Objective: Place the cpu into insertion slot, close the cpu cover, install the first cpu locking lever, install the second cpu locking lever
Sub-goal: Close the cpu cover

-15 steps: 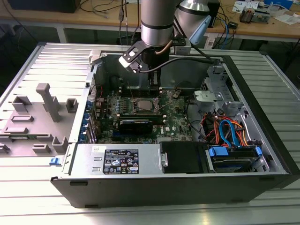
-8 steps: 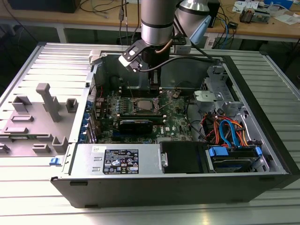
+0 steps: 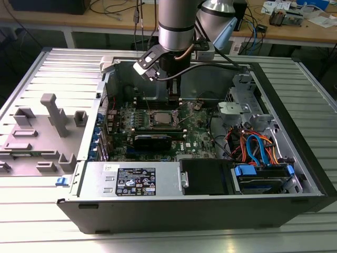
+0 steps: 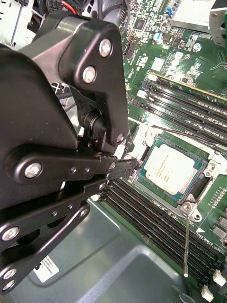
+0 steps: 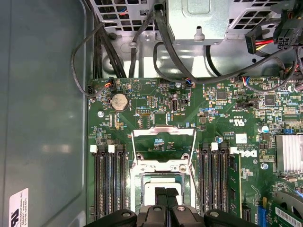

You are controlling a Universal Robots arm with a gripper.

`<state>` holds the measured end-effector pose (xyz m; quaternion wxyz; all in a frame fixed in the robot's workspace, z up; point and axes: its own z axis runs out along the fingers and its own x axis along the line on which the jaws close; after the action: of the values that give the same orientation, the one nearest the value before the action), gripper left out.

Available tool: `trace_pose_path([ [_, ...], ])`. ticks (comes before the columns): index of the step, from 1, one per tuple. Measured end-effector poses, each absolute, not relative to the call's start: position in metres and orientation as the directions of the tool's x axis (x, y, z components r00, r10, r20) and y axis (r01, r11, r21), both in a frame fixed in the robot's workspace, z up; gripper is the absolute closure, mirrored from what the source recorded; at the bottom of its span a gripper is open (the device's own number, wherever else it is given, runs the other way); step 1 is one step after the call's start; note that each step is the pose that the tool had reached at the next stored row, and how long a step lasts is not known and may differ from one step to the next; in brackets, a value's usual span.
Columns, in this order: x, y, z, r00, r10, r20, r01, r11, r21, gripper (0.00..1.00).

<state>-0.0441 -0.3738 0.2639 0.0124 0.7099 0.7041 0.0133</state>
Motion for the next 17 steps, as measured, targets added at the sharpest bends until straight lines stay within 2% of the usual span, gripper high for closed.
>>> trace_pose_path([
  [17, -0.026, -0.373, 0.273, 0.008, 1.000, 0.000, 0.999, -0.008, 0.036, 0.89],
])
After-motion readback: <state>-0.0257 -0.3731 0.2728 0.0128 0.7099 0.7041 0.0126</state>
